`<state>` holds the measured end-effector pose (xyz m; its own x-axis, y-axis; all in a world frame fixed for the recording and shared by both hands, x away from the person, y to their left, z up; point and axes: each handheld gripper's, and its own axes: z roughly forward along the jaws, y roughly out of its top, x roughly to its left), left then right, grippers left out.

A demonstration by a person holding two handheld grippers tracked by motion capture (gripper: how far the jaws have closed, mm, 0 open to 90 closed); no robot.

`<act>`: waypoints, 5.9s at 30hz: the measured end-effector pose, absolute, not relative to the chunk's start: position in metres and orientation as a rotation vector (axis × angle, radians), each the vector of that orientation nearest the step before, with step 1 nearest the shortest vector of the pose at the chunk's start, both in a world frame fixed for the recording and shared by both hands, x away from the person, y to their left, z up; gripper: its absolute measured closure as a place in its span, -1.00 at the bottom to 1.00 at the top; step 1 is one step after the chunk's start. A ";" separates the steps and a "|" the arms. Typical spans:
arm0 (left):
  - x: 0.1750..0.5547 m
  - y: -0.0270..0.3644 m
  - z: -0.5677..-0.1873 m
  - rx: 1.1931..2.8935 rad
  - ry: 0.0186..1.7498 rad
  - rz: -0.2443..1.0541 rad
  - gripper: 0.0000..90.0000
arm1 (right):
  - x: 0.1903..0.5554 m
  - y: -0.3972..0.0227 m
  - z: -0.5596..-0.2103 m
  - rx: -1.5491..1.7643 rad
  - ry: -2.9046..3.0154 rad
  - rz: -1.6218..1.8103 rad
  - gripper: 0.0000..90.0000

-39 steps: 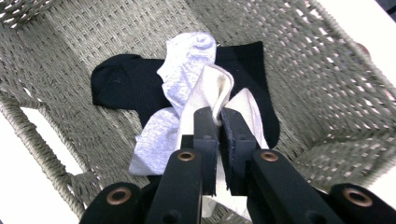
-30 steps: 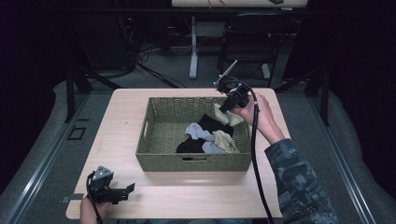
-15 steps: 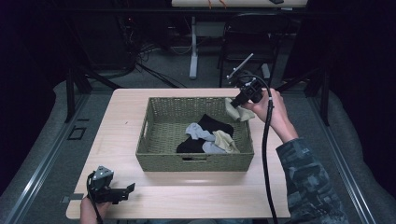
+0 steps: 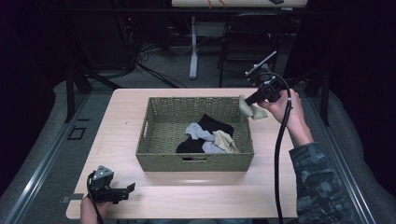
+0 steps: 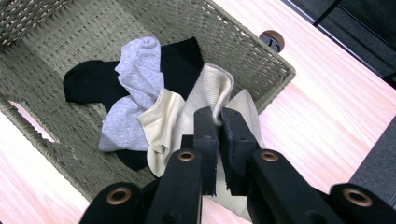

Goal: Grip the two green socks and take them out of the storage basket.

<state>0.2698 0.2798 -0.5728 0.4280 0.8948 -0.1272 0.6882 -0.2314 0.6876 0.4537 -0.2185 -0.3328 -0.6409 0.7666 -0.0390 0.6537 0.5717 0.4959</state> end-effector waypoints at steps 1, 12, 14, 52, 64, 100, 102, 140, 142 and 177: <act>0.270 0.280 -0.573 2.002 1.332 0.380 -1.00 | 0.453 -0.224 -0.333 1.191 2.548 0.649 0.91; 0.270 0.280 -0.573 2.003 1.330 0.381 -1.00 | 0.452 -0.258 -0.346 1.288 2.501 0.594 0.91; 0.271 0.280 -0.573 2.005 1.331 0.381 -1.00 | 0.453 -0.265 -0.351 1.307 2.495 0.581 0.91; 0.270 0.281 -0.573 2.002 1.329 0.375 -0.99 | 0.463 -0.293 -0.520 1.607 2.607 0.421 0.87; 0.270 0.280 -0.573 1.999 1.331 0.370 -0.99 | 0.459 -0.302 -0.482 1.576 2.559 0.501 -0.19; 0.271 0.280 -0.573 1.992 1.328 0.361 -0.99 | 0.466 -0.218 -0.373 1.255 2.578 0.565 -1.00; 0.271 0.280 -0.573 1.990 1.328 0.361 -0.99 | 0.467 -0.212 -0.373 1.242 2.587 0.561 -1.00; 0.270 0.280 -0.573 1.992 1.323 0.365 -0.99 | 0.484 -0.130 -0.463 1.198 2.817 0.297 -0.08; 0.270 0.280 -0.573 1.991 1.323 0.365 -0.99 | 0.484 -0.131 -0.467 1.211 2.812 0.289 -0.01; 0.270 0.280 -0.573 1.991 1.320 0.361 -0.99 | 0.481 -0.145 -0.475 1.282 2.834 0.167 0.94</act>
